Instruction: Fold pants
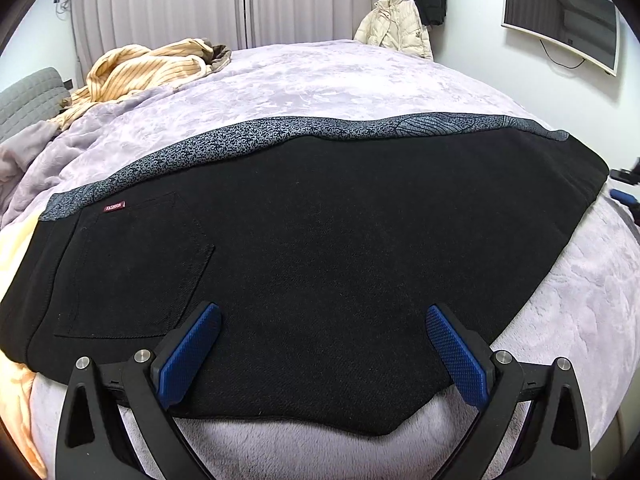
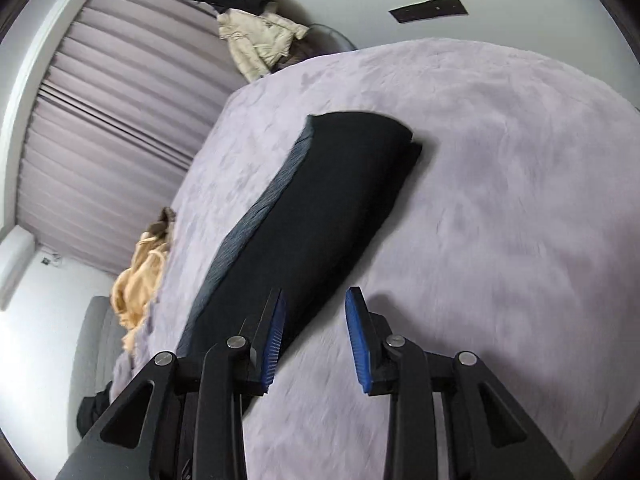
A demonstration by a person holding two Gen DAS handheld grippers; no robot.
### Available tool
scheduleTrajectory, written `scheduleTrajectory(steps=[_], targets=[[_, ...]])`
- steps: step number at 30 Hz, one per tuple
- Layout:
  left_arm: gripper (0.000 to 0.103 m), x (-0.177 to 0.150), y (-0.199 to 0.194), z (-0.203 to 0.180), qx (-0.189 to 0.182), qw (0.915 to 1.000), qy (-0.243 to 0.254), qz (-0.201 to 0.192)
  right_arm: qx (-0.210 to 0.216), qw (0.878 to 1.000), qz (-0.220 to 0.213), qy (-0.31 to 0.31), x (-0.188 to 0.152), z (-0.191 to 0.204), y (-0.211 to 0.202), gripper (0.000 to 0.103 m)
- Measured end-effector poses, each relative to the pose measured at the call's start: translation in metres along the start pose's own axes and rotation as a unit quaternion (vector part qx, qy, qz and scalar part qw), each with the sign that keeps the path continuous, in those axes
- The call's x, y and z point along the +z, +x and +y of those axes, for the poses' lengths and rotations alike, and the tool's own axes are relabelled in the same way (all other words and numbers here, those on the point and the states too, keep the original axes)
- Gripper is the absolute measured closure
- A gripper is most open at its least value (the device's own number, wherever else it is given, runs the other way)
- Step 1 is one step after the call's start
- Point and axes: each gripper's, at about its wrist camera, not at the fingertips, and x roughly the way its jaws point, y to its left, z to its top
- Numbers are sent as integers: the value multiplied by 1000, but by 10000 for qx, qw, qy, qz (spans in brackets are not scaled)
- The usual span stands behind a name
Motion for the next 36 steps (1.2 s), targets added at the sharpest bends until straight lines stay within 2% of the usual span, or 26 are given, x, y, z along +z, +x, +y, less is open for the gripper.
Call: scheduleTrajectory(steps=[1,2,3,6,7,9,10,11,13,14,16,18,20,21,22,23,25,27,28,30,32,33,36], targets=[[0,0,0,0,14,10000,5,4,-89,9999,-2,-57,7,-3,6,71],[0,0,0,0,22,10000,8,8,-100,9999,69,-69,13,-4,14,92],[0,0,0,0,25,10000,9,10,-139,9998,133,-48,15,-3,20,95],[0,0,0,0,21,10000,15,9,-246,9991,-42,-333,16,8,19,95],[0,0,0,0,21,10000,20,10,-356,9990,40,-263,16,3,22,95],[0,0,1,-2,22,10000,11,13,-252,9995,86,178,21,-24,20,98],[0,0,0,-2,21,10000,11,22,-162,9996,43,236,21,-29,16,98],[0,0,0,-1,31,10000,9,52,-191,9996,-25,194,20,-30,10,91],[0,7,-4,-1,89,9997,-7,224,-471,9987,-174,42,14,-23,-4,81],[0,12,-7,-1,87,9994,-45,317,-479,9986,-225,-10,11,-18,-12,81],[0,27,-18,-1,-64,9994,-93,326,-161,9987,-346,-328,3,-2,-29,81],[0,46,-27,-6,-203,9997,-73,132,203,9950,-348,-919,-9,27,-33,81],[0,70,-28,-17,-227,9997,-29,-9,611,9879,-132,-1416,-25,59,-20,81],[0,80,-25,-23,-152,9999,-25,-45,820,9841,28,-1576,-34,75,-6,78],[0,89,-18,-28,-64,10000,-23,-13,884,9827,108,-1626,-43,84,8,69],[0,97,-9,-34,-23,10000,-30,63,854,9825,152,-1648,-52,91,21,66],[0,109,10,-41,-113,9996,-157,209,700,9800,183,-1853,-69,99,48,66],[0,117,26,-48,-266,9989,-227,300,276,9730,-7,-2293,-87,101,64,66],[0,122,35,-54,-286,9989,-174,314,196,9695,-128,-2440,-93,102,64,66],[0,130,56,-69,-219,9991,89,346,242,9689,-194,-2454,-93,101,63,65],[0,137,88,-80,78,9983,261,511,431,9719,-167,-2309,-91,94,64,64],[0,139,104,-83,205,9976,233,619,534,9731,-162,-2236,-90,90,64,64],[0,155,133,-63,74,9956,-334,874,578,9734,-172,-2212,-90,87,68,64]])
